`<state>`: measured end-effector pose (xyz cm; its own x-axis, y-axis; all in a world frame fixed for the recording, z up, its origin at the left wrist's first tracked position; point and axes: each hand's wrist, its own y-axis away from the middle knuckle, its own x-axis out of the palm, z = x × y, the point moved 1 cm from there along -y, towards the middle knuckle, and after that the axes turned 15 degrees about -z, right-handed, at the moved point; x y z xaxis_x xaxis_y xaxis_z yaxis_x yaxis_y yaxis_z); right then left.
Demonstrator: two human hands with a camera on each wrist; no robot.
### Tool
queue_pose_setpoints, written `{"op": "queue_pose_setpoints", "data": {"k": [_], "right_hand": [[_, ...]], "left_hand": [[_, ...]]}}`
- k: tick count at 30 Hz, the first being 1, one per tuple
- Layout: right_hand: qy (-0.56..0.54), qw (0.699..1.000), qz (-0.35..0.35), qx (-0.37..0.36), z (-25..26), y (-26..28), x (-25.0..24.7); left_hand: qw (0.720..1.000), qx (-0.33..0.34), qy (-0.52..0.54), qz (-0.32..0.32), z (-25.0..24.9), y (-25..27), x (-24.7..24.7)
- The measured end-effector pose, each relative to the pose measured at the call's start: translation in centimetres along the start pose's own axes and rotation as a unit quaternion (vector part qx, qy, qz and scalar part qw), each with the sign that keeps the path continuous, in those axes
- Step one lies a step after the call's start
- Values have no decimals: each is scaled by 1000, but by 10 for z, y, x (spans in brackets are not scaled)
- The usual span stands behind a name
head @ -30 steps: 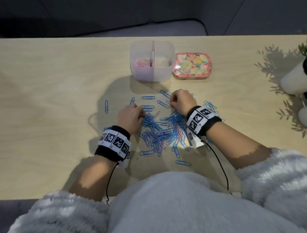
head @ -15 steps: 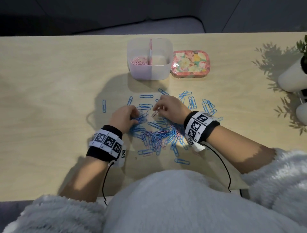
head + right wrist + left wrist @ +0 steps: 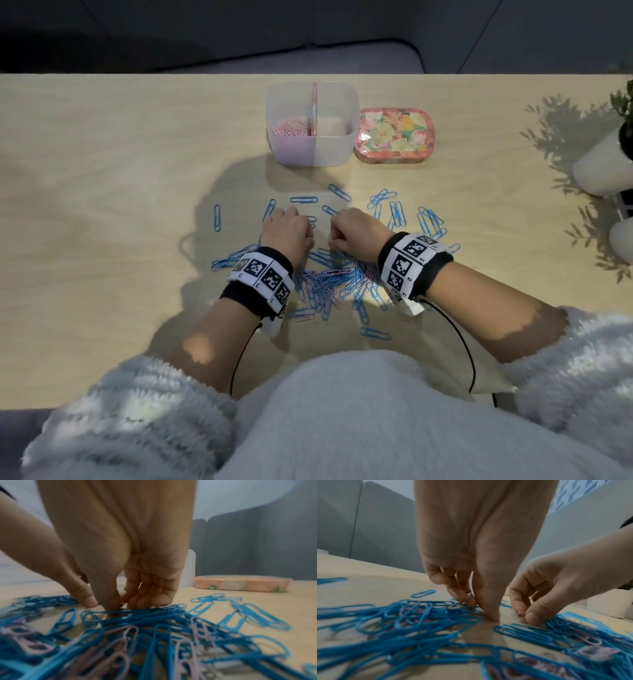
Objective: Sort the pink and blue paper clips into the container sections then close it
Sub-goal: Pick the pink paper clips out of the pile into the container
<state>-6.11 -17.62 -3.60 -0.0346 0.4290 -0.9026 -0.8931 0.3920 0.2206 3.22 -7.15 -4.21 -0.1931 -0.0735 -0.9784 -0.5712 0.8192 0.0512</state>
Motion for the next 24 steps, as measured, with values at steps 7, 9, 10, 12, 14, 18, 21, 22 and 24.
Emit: {"op": "queue_pose_setpoints", "data": {"k": [7,9,10,12,14,18,21,22,24], "right_hand": [[-28,998,-37,38,2,10,-2],[-9,995,-55,79,3,10,0],[8,993,-60,96,4,10,1],[30,992,-52,113,6,9,3],[15,992,-28,120,6,8,6],[9,996,-24,82,8,10,6],[23,998,-56,29,9,11,6],[-10,997,-64,31,8,12,6],[-105,988,-100,49,4,11,6]], "left_hand": [[996,16,74,-45,12,3,-2],[968,-44,235,-74,23,4,-10],[940,-88,321,-76,30,4,-12],[880,-182,435,-64,46,5,-16],[830,-258,493,-32,62,10,-18],[814,-295,501,6,76,18,-19],[842,-256,474,-10,76,26,-17],[843,-249,476,-12,75,29,-16],[836,-248,488,-33,75,34,-16]]}}
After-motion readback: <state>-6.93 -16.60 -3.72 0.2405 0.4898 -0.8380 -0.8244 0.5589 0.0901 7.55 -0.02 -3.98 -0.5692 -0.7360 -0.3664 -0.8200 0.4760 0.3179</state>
